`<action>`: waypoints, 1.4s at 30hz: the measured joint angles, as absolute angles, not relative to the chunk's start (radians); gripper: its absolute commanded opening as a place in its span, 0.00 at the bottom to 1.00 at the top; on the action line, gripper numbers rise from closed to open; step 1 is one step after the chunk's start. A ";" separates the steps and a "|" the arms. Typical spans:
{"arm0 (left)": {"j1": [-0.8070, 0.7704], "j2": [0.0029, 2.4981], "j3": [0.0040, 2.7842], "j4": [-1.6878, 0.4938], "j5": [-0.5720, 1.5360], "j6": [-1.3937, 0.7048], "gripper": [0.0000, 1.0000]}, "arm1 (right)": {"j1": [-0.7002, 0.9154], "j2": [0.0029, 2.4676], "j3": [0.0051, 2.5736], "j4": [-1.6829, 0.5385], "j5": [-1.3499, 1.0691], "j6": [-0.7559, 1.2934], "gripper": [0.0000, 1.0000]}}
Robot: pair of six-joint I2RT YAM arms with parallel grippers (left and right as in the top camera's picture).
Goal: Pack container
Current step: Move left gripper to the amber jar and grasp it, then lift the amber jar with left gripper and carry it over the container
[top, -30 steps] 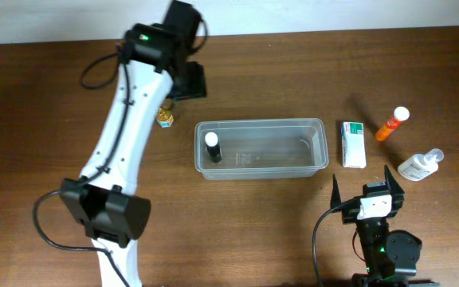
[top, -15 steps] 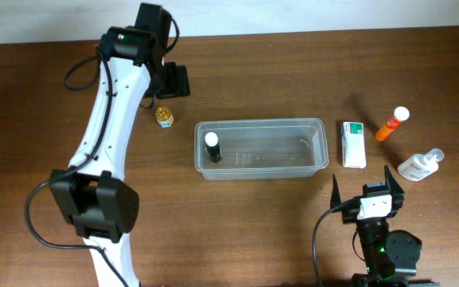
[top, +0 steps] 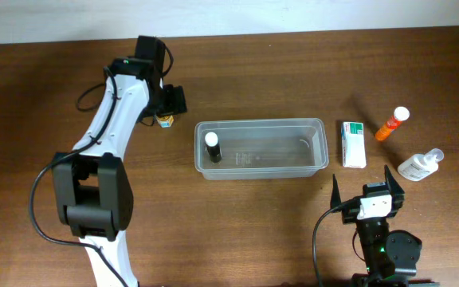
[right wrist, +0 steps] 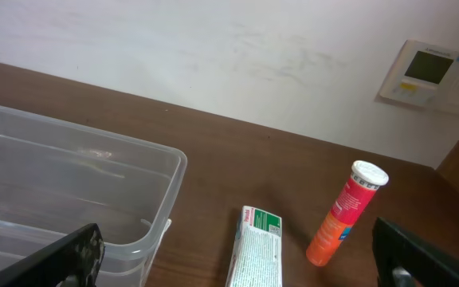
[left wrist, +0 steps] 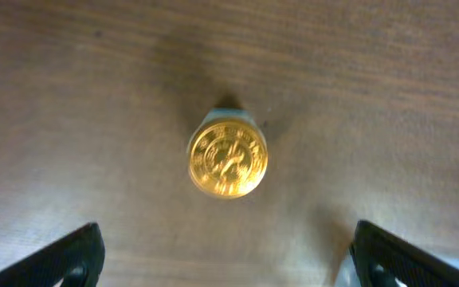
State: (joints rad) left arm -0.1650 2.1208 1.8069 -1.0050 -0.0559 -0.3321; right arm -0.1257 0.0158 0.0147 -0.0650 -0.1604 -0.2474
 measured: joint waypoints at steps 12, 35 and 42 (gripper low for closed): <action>-0.165 2.138 1.774 -0.905 -0.056 -0.333 0.99 | -0.126 0.016 0.015 -0.065 -0.161 -0.247 0.98; -0.129 2.283 1.770 -0.841 -0.056 -0.340 0.51 | -0.126 0.016 0.015 -0.065 -0.160 -0.247 0.98; -0.130 2.283 1.784 -0.896 -0.056 -0.334 0.38 | -0.126 0.016 0.015 -0.065 -0.160 -0.247 0.98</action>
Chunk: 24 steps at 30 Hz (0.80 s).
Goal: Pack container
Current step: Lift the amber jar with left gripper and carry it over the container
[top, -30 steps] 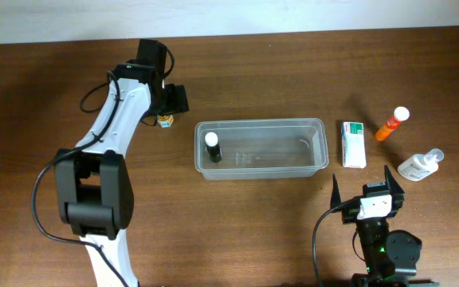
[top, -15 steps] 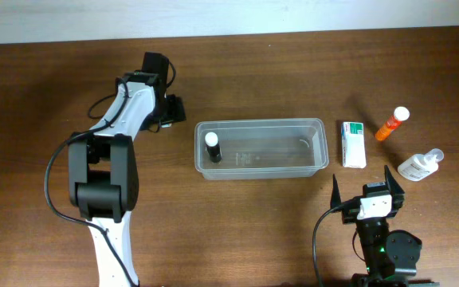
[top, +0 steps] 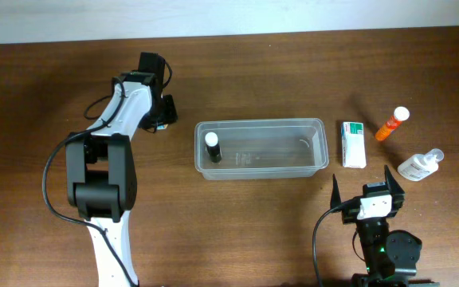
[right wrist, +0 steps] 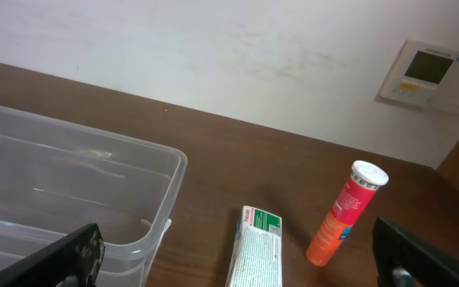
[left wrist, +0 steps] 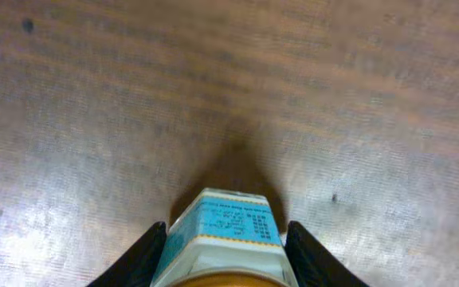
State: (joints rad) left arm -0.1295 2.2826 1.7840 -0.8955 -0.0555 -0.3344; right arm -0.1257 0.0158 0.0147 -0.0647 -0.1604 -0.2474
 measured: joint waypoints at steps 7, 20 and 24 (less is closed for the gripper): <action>-0.130 2.281 1.932 -1.101 -0.056 -0.316 0.39 | -0.126 0.016 0.015 -0.065 -0.160 -0.247 0.98; -0.279 1.988 2.059 -1.344 -0.056 -0.310 0.39 | -0.126 0.016 0.015 -0.065 -0.161 -0.247 0.98; -0.388 1.906 2.069 -1.370 -0.052 -0.310 0.39 | -0.126 0.016 0.015 -0.065 -0.161 -0.247 0.98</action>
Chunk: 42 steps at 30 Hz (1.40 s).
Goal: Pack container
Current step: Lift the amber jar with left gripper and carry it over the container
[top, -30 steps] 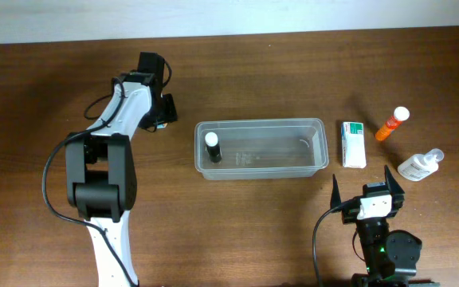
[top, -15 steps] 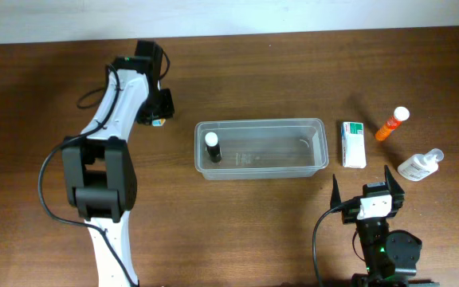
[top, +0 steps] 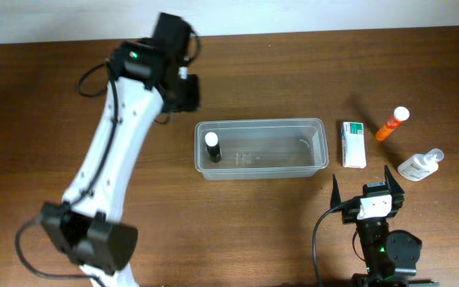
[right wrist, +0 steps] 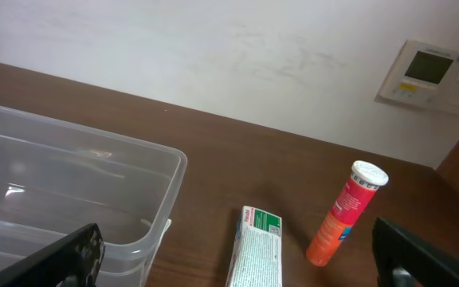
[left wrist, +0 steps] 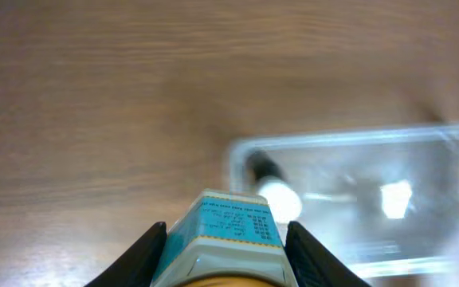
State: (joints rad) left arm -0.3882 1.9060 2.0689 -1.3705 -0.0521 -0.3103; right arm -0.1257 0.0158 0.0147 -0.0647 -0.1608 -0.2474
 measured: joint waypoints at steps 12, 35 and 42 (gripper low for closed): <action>-0.613 1.902 2.010 -1.337 -0.051 -0.372 0.39 | -0.126 0.016 0.015 -0.065 -0.160 -0.247 0.98; -0.686 1.910 1.831 -1.155 -0.052 -0.505 0.39 | -0.126 0.016 0.015 -0.065 -0.160 -0.248 0.98; -0.686 2.008 1.831 -1.135 -0.052 -0.540 0.39 | -0.126 0.016 0.015 -0.065 -0.161 -0.247 0.98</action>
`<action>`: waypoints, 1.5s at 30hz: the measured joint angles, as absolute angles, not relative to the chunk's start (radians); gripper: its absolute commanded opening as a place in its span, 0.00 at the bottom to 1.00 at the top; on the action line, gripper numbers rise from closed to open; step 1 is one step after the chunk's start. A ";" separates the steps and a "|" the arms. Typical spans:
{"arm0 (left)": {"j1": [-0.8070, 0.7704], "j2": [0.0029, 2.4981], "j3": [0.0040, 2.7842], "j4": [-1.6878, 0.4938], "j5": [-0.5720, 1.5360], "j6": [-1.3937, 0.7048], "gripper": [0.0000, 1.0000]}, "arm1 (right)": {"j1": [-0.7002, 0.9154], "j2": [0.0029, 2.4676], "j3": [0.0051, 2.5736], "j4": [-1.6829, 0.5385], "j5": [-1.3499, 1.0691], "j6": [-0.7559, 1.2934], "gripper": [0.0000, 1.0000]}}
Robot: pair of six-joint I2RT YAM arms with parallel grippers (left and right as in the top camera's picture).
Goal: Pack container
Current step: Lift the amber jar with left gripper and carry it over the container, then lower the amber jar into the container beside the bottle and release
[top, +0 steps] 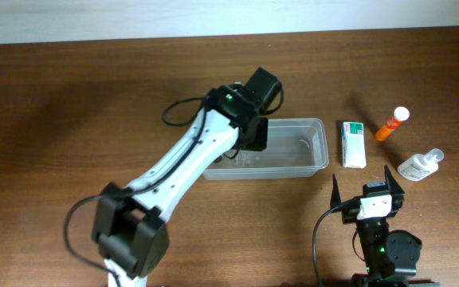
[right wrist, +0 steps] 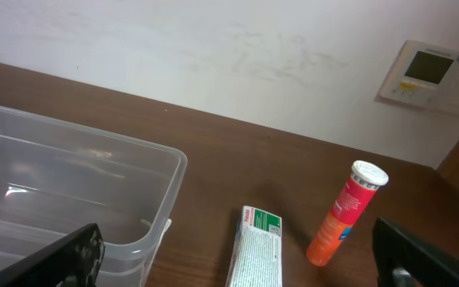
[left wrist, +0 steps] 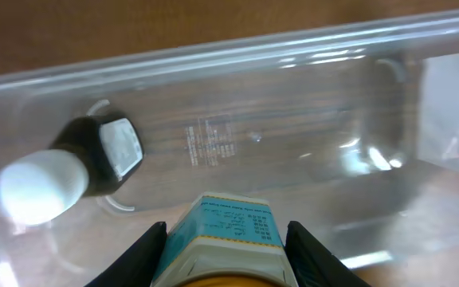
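Observation:
A clear plastic container [top: 309,155] lies mid-table. Inside its left end, in the left wrist view, lies a small black bottle with a white cap [left wrist: 70,163]. My left gripper [left wrist: 225,267] hangs over the container's left part, shut on a small blue-labelled jar with a gold lid [left wrist: 228,231]. In the overhead view the left arm [top: 241,119] hides that end of the container. My right gripper [top: 370,195] rests open near the front edge. A green-and-white box [top: 353,143], an orange tube [top: 392,123] and a clear pump bottle [top: 419,165] lie right of the container.
A white wall [right wrist: 213,48] with a thermostat panel [right wrist: 427,70] stands behind the table's far edge. Bare brown wood [top: 70,119] spreads left of the container.
My left gripper has moved right with the jar, from beside the container's left end to directly above its inside. The right arm has not moved.
My left gripper stood open above the gold-lidded jar left of the container. Then it was down and shut on the jar. Then it held the jar raised near the container's left end, and now over the container's interior. The right gripper stayed still throughout.

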State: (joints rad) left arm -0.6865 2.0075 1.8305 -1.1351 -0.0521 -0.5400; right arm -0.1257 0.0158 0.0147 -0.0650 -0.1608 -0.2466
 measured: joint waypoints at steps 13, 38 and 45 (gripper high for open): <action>-0.686 2.164 1.829 -1.040 -0.053 -0.560 0.39 | -0.126 0.016 0.015 -0.065 -0.160 -0.247 0.98; -0.688 2.206 1.829 -1.005 -0.105 -0.582 0.40 | -0.126 0.016 0.015 -0.065 -0.160 -0.247 0.98; -0.688 2.236 1.829 -1.003 -0.105 -0.596 0.40 | -0.126 0.016 0.015 -0.065 -0.160 -0.247 0.98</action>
State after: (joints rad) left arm -0.6876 2.2360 1.8294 -1.0031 -0.1055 -0.5964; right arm -0.1257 0.0158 0.0147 -0.0647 -0.1604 -0.2466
